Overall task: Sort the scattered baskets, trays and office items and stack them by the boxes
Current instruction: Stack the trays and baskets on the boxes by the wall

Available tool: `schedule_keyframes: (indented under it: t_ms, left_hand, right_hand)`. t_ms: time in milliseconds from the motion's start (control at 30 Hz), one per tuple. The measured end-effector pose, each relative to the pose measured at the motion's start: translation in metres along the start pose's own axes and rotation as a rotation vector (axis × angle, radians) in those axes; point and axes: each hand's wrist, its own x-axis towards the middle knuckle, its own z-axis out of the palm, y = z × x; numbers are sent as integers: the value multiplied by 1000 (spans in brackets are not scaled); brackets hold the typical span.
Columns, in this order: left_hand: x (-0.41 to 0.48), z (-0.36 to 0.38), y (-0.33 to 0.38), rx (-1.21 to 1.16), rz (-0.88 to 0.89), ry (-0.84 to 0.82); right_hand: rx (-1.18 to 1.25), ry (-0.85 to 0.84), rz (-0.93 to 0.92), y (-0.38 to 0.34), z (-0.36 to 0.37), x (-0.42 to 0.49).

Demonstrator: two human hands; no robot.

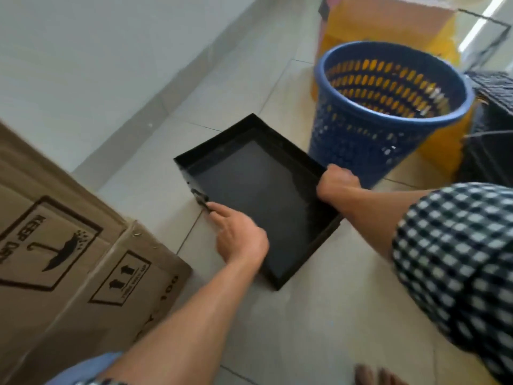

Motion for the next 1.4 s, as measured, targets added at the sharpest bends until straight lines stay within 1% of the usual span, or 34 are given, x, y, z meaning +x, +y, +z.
schedule_keyframes:
  t_ms: [100,233,400,567,633,767,800,867,933,967,1033,1100,1233,1400]
  left_hand:
    - [1,4,19,-24,29,47]
    - [-1,0,30,32,24,110]
    - [-1,3,33,58,22,165]
    - [19,-14,25,82,47,258]
    - [30,-24,17,75,23,255]
    - [38,-34,0,94,-55,171]
    - [38,-34,-2,138,-40,164]
    - [36,-33,-2,246,50,172]
    - [34,-28,0,229,131,159]
    - [32,-27,3,177,116,136]
    - [29,-26,6,62,-1,103]
    - [25,-24,6,11,-61,107]
    - [25,-27,4,24,-41,192]
    - [42,-42,-5,75,-47,281]
  right_hand:
    - [-12,51,-70,-4,0,31]
    - [-8,100,-115,2,5,39]
    - [23,105,-172,9,4,40]
    - [127,101,-215,2,12,33]
    - [156,108,-242,-10,18,29]
    - [164,156,-288,-48,25,26]
    - [169,182,-284,-54,26,27]
    - [171,221,-289,-57,26,34]
    - [185,248,-335,-50,29,43]
    - [207,264,-358,-46,32,45]
    - [261,292,-391,-39,38,45]
    - [307,295,-403,-36,44,43]
    - [344,283,-392,-40,45,42]
    - [428,286,-429,-62,53,37]
